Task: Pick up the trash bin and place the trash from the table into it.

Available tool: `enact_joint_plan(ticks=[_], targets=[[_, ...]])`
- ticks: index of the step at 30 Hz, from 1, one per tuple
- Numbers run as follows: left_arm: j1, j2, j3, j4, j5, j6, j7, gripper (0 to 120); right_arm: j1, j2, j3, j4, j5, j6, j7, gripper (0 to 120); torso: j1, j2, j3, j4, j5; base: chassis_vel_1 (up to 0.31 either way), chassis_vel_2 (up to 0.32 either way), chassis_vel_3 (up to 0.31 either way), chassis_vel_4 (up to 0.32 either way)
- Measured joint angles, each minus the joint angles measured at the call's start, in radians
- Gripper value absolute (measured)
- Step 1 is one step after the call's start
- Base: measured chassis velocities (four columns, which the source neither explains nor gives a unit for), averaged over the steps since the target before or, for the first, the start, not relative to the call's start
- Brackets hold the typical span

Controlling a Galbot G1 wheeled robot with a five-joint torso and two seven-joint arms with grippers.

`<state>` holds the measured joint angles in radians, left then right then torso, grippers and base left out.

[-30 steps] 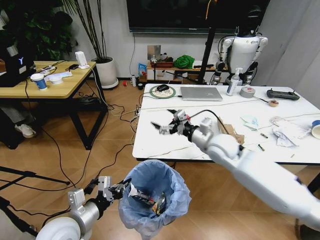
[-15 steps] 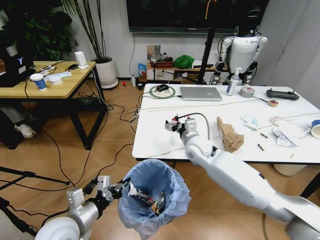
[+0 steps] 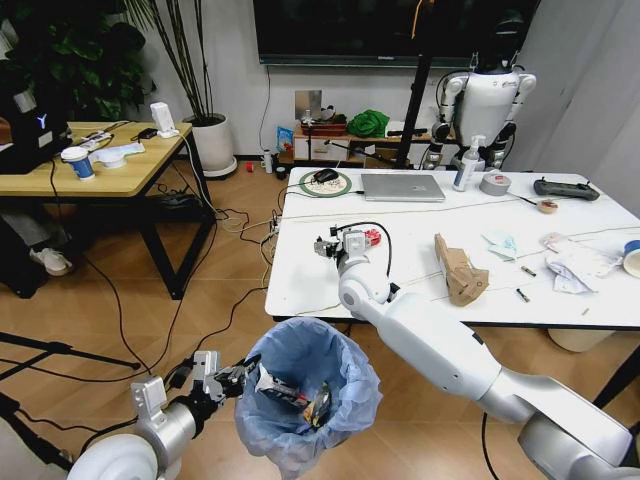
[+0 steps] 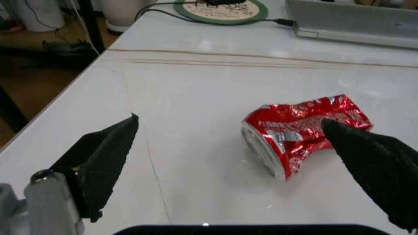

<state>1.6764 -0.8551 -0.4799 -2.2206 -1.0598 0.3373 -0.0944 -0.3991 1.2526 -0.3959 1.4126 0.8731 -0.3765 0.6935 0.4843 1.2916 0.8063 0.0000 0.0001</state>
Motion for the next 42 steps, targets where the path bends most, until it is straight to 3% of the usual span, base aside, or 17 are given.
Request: enact_joint_plan(ticks=[42], targets=[[0.008,0.006,-0.008,-0.015,-0.002,-0.003,-0.002,0,-0.023,-0.024,0.098,-0.157,0.032,0.072,-0.201,100,0.000,0.000,0.000,0.0000,-0.0001,0.000,0.000,0.000,0.000]])
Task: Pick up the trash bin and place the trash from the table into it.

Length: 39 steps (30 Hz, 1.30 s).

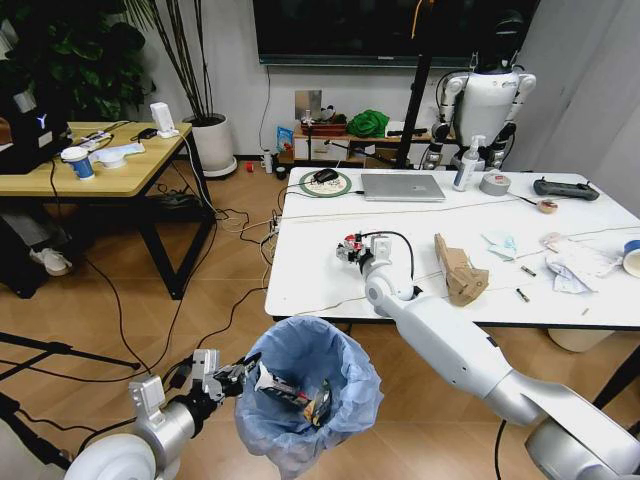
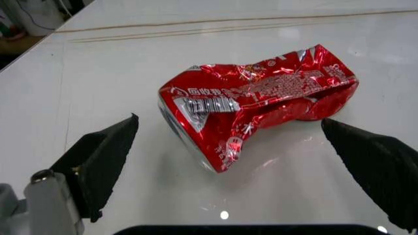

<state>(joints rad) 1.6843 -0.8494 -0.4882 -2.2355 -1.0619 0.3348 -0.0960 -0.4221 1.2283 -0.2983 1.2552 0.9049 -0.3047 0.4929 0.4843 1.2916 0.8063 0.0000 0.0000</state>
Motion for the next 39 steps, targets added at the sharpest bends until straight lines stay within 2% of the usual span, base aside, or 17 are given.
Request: enact_joint_plan(ticks=[17,19,20,21,26,28,29,30,32,34,39], targets=[[0.001,0.001,-0.003,-0.001,0.000,-0.001,-0.001,0,-0.001,0.011,0.014,-0.052,0.001,0.031,-0.055,98,0.000,0.000,0.000,0.0000,0.0000,0.000,0.000,0.000,0.000],[0.001,0.000,-0.003,-0.001,0.000,-0.001,-0.002,0,0.001,0.013,0.015,-0.059,0.002,0.038,-0.063,93,0.000,0.000,0.000,0.0000,0.0000,0.000,0.000,0.000,0.000],[0.001,0.000,-0.003,-0.001,0.000,-0.001,-0.002,0,0.002,0.014,0.017,-0.063,0.002,0.044,-0.067,86,0.000,0.000,0.000,0.0000,0.0000,0.000,0.000,0.000,0.000],[0.001,0.000,-0.003,-0.001,0.000,-0.001,-0.002,0,0.002,0.014,0.017,-0.063,0.002,0.044,-0.067,86,0.000,0.000,0.000,0.0000,0.0000,0.000,0.000,0.000,0.000],[-0.001,0.001,-0.002,0.004,0.000,-0.001,-0.001,0,0.002,0.012,0.017,-0.068,0.002,0.051,-0.075,65,0.000,0.000,0.000,0.0000,0.0000,0.000,0.000,0.000,0.000],[-0.001,0.001,-0.002,0.004,0.000,-0.001,-0.001,0,0.002,0.012,0.017,-0.068,0.002,0.051,-0.075,64,0.000,0.000,0.000,0.0000,0.0000,0.000,0.000,0.000,0.000],[-0.003,0.001,-0.002,0.005,0.000,-0.001,-0.001,0,0.002,0.012,0.017,-0.068,0.002,0.052,-0.075,55,0.000,0.000,0.000,0.0000,0.0000,0.000,0.000,0.000,0.000],[-0.003,0.001,-0.001,0.005,0.000,-0.001,-0.001,0,0.002,0.012,0.017,-0.068,0.002,0.052,-0.075,53,0.000,0.000,0.000,0.0000,-0.0001,0.000,0.000,0.000,0.000],[-0.004,0.001,-0.001,0.007,0.000,-0.002,-0.001,0,0.004,0.013,0.015,-0.070,0.002,0.052,-0.077,42,0.000,0.000,0.000,0.0000,0.0000,0.000,0.000,0.000,0.000],[-0.004,0.001,-0.001,0.007,0.000,-0.002,0.000,0,0.005,0.013,0.015,-0.071,0.002,0.052,-0.077,41,0.000,0.000,0.000,-0.0001,0.0000,0.000,0.000,0.000,0.000],[-0.003,0.001,-0.001,0.008,0.000,-0.002,0.001,0,0.007,0.014,0.012,-0.073,0.002,0.055,-0.083,18,0.000,0.000,0.000,0.0000,0.0000,0.000,0.000,0.000,0.000]])
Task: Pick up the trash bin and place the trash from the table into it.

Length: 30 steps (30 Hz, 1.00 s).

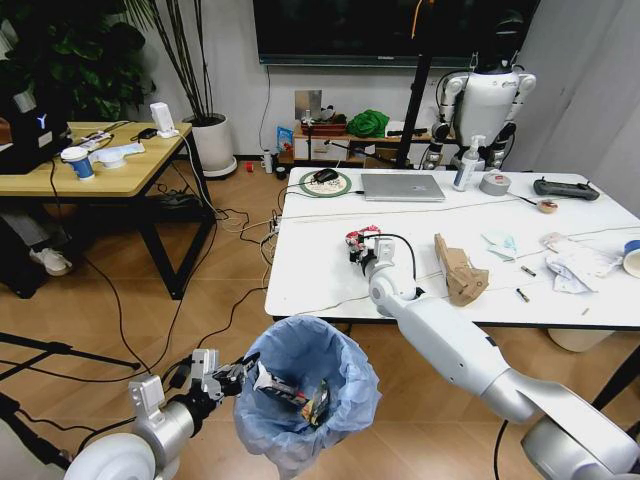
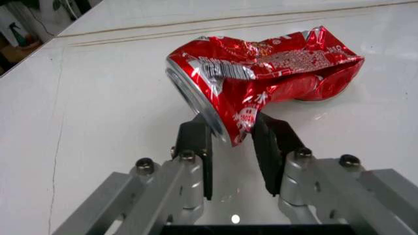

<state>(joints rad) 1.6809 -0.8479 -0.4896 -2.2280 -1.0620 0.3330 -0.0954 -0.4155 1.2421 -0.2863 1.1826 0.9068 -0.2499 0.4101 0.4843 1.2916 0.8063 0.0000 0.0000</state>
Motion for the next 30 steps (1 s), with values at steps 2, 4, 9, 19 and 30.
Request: enact_joint_plan(ticks=[2,4,9,19,30], targets=[[0.000,0.000,0.000,0.000,0.000,0.000,0.000,0,0.000,0.000,0.000,0.000,0.000,0.001,-0.001,15,0.000,0.000,0.000,0.0000,0.0000,0.000,0.000,0.000,0.000],[-0.001,0.000,0.000,0.001,0.000,0.000,0.000,0,0.000,-0.002,-0.001,0.001,0.000,0.002,-0.004,11,0.000,0.000,0.000,0.0000,0.0000,0.000,0.000,0.000,0.000],[-0.004,-0.001,0.001,0.004,0.000,0.000,0.000,0,0.000,-0.006,-0.002,0.005,0.000,0.003,-0.007,5,0.000,0.000,0.000,0.0000,0.0000,0.000,0.000,0.000,0.000],[-0.006,-0.001,0.003,0.005,0.001,0.000,0.001,0,-0.004,-0.039,-0.005,0.062,-0.011,0.025,-0.028,5,0.000,0.000,0.000,0.0001,0.0001,0.000,0.000,0.000,0.000],[-0.018,-0.002,0.011,0.005,-0.001,-0.001,-0.001,0,-0.081,-0.345,-0.015,0.530,0.114,0.129,-0.282,5,0.000,0.000,0.000,-0.0003,0.0001,0.000,0.000,0.000,0.000]])
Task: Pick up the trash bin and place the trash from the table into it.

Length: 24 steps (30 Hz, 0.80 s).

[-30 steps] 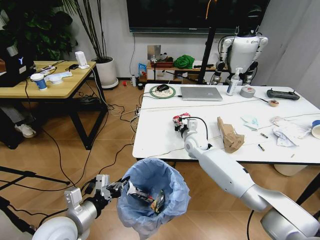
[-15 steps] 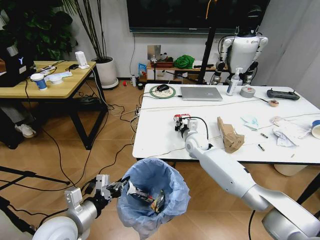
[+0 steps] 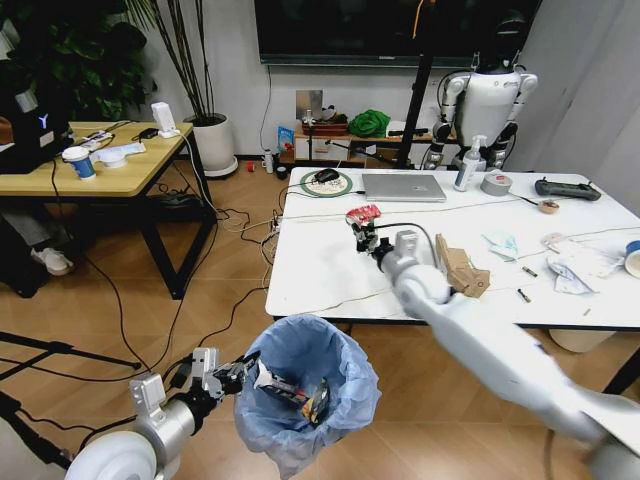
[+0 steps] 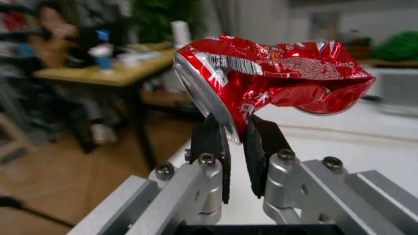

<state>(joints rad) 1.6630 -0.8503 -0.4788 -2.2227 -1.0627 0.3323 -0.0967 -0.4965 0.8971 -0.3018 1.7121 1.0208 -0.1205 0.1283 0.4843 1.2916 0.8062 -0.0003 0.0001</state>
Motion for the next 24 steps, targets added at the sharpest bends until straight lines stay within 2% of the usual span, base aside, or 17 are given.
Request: enact_joint_plan(ticks=[1,3,6,7,8,9,11,13,19,24], targets=[[0.000,0.000,0.000,0.000,0.000,0.000,0.000,0,0.000,0.000,0.000,0.000,0.000,0.000,0.000,5,0.000,0.000,0.000,0.0000,0.0000,0.000,0.000,0.000,0.000],[-0.002,-0.001,0.003,0.000,0.001,0.000,0.000,0,-0.029,-0.067,0.002,0.102,0.046,0.020,-0.070,5,0.000,0.000,0.000,0.0006,0.0003,0.000,0.000,0.000,0.000],[-0.004,0.000,0.004,-0.004,0.002,0.000,0.000,0,-0.123,-0.236,0.039,0.289,0.119,0.053,-0.250,5,0.000,0.000,0.000,0.0002,-0.0002,0.000,0.000,0.000,0.000],[-0.004,0.000,0.004,-0.005,0.002,0.000,-0.001,0,-0.133,-0.251,0.041,0.305,0.119,0.056,-0.267,5,0.000,0.000,0.000,0.0001,-0.0004,0.000,0.000,0.000,0.000],[-0.004,0.003,0.003,-0.010,0.000,0.000,-0.002,0,-0.182,-0.317,0.047,0.369,0.108,0.067,-0.342,5,0.000,0.000,0.000,-0.0004,-0.0001,0.000,0.000,0.000,0.000],[-0.004,0.003,0.003,-0.010,0.000,0.000,-0.002,0,-0.182,-0.317,0.047,0.369,0.108,0.067,-0.342,5,0.000,0.000,0.000,-0.0004,-0.0001,0.000,0.000,0.000,0.000],[-0.004,0.005,-0.002,-0.017,-0.003,0.000,-0.005,0,-0.240,-0.398,0.037,0.447,0.083,0.084,-0.421,5,0.000,0.000,0.000,-0.0003,0.0001,0.000,0.000,0.000,0.000],[-0.002,0.001,-0.008,-0.024,-0.003,0.001,-0.009,0,-0.281,-0.442,0.009,0.498,0.069,0.087,-0.458,5,0.000,0.000,0.000,0.0001,0.0000,0.000,0.000,0.000,0.000],[0.005,-0.011,-0.014,-0.038,-0.001,0.003,-0.014,0,-0.308,-0.474,-0.068,0.526,0.034,0.080,-0.459,5,0.000,0.000,0.000,0.0005,0.0001,0.000,0.000,0.000,0.000],[0.005,-0.020,-0.016,-0.040,-0.001,0.003,-0.015,0,-0.294,-0.476,-0.084,0.532,0.023,0.067,-0.450,5,0.000,0.000,0.000,0.0003,0.0000,0.000,0.000,0.000,0.000]])
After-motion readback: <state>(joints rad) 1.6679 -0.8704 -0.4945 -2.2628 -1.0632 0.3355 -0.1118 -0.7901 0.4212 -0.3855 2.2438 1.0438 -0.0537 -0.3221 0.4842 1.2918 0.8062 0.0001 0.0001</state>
